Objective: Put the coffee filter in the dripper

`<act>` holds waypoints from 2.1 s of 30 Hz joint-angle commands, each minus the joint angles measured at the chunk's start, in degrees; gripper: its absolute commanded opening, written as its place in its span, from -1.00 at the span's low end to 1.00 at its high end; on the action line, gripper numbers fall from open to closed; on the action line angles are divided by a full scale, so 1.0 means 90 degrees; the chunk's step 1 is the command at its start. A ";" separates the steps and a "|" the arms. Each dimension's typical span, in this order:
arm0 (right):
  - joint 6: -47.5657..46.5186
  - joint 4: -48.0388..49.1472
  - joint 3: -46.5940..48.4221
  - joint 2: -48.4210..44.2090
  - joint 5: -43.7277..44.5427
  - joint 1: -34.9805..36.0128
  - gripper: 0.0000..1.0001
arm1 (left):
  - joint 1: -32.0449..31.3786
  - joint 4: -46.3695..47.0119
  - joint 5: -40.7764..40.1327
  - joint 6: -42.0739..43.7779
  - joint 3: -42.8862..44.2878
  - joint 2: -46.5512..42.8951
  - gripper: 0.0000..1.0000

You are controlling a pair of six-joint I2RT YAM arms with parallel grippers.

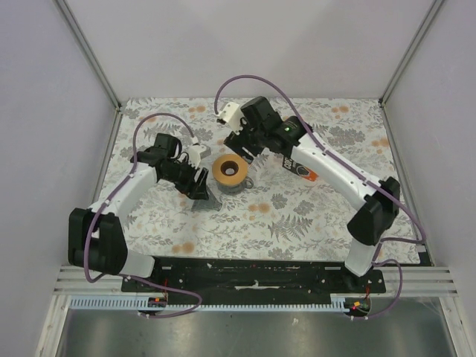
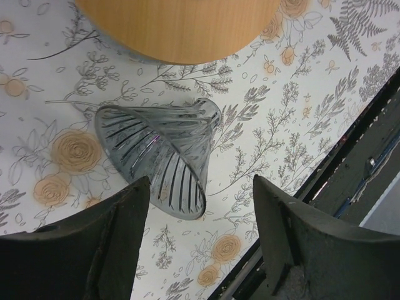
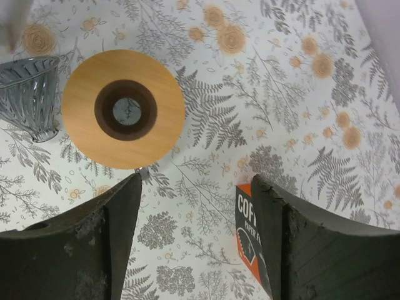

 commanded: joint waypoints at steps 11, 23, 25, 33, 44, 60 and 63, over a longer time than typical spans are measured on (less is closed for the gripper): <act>0.0927 0.0994 -0.1936 -0.1641 -0.0132 -0.0288 0.59 | -0.0992 -0.0779 -0.1242 0.1145 -0.0040 -0.0156 -0.96; 0.1610 0.0829 0.0114 -0.0850 -0.1940 -0.0230 0.61 | -0.1343 -0.3163 -0.2880 0.3643 0.1678 -0.2003 -0.96; 0.1707 0.0906 0.0242 -0.0840 -0.1979 -0.0181 0.60 | -0.1373 -0.3223 -0.3486 0.4336 0.1951 -0.2287 -0.96; 0.1767 0.1219 0.0466 -0.0918 -0.1609 0.0590 0.96 | -0.1392 -0.1215 -0.3529 0.8093 0.1409 -0.3789 -0.96; 0.1747 0.1824 0.0301 -0.0860 -0.0759 0.1537 0.96 | -0.1392 0.0332 -0.3264 1.2152 -0.1192 -0.5423 -0.96; 0.1737 0.1659 0.0955 0.0263 -0.0515 0.1606 -0.48 | -0.1392 0.0624 -0.2748 1.2465 -0.1377 -0.5716 -0.96; 0.1805 0.1610 0.0839 0.0195 -0.0553 0.1441 -1.00 | -0.1402 0.1237 -0.2231 1.2038 -0.1504 -0.5891 -0.76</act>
